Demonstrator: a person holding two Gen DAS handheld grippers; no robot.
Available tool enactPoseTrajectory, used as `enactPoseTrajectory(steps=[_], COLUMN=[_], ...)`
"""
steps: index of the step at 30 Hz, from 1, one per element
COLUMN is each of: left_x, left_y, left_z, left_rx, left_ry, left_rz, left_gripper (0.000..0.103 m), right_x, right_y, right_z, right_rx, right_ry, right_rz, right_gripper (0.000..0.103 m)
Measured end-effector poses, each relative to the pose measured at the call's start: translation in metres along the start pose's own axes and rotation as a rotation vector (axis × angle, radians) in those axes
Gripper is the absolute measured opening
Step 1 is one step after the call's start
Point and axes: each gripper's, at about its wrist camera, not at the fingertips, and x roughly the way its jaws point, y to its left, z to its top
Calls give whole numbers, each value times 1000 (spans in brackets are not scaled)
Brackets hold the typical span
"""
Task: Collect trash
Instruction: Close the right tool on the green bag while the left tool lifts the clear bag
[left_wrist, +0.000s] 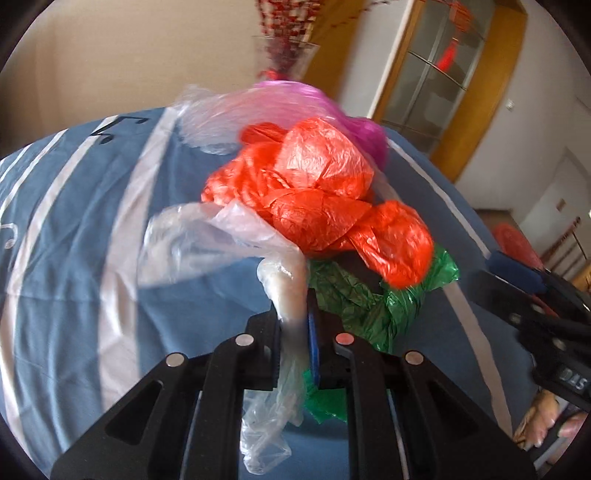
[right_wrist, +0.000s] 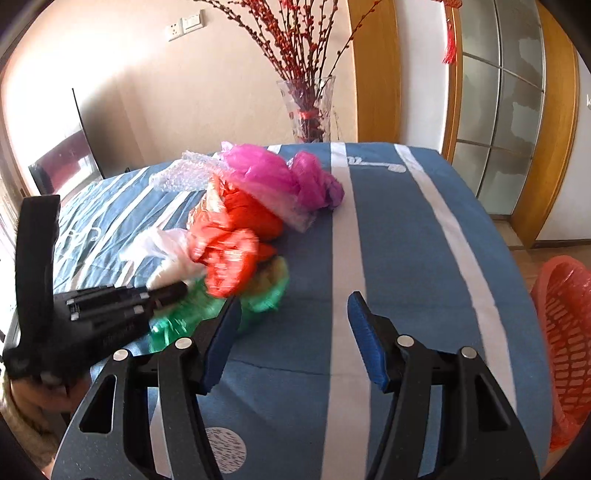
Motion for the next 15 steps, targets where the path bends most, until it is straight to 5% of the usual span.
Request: enactPoseTrajectory(steps=[15], left_x=[-26], left_y=[48], left_z=[-3], left_rx=[-94], left_ry=[-91], left_rz=[185], left_gripper=[14], right_x=[40], right_y=[20], right_z=[-6], right_rx=[55], right_ry=[103], right_rz=[39], right_gripper=[58])
